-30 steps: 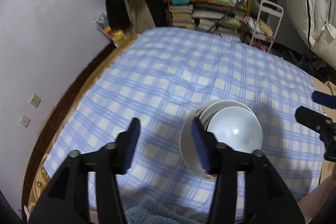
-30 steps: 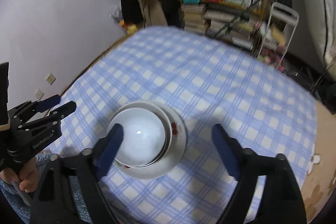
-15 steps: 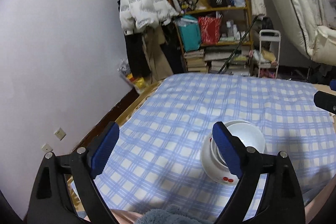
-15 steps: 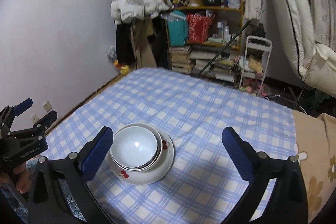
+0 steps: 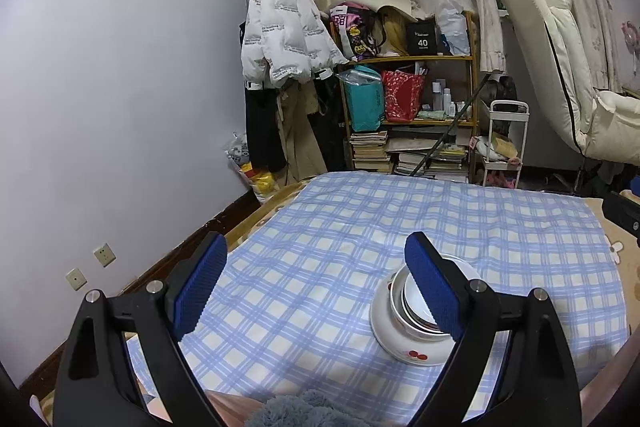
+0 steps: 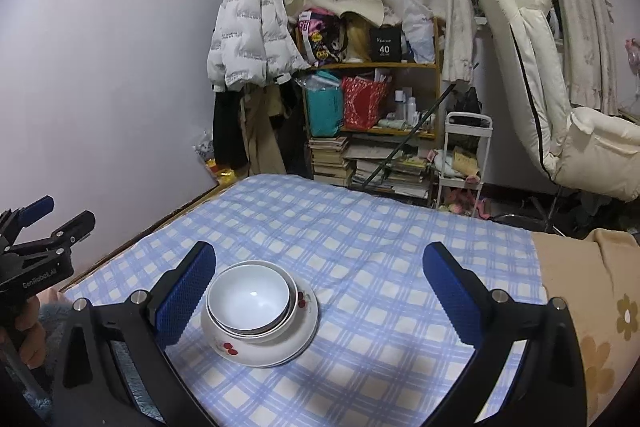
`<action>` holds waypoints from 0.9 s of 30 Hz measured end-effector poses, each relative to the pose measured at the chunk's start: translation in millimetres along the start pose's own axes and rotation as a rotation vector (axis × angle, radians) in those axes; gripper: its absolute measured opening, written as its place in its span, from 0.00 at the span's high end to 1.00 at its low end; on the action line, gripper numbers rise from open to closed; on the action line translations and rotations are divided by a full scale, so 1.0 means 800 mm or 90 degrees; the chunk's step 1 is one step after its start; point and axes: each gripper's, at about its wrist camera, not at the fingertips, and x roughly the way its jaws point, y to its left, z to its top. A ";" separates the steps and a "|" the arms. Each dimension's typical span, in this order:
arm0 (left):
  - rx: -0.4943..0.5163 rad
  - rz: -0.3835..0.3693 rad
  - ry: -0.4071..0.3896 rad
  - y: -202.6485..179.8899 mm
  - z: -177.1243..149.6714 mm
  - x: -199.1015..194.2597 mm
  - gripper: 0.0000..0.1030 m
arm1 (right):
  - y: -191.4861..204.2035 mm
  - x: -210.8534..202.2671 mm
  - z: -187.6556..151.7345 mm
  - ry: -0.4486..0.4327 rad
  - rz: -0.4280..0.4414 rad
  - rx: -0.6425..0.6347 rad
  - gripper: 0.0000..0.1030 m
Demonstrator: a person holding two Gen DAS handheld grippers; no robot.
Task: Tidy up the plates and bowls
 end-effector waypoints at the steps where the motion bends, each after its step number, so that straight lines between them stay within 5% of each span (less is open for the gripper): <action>1: 0.002 0.001 -0.001 -0.001 0.000 0.000 0.13 | 0.000 -0.001 0.000 -0.003 -0.002 0.000 0.00; 27: -0.010 0.000 0.017 0.001 -0.002 0.015 0.13 | 0.000 0.010 -0.006 0.008 -0.011 -0.007 0.00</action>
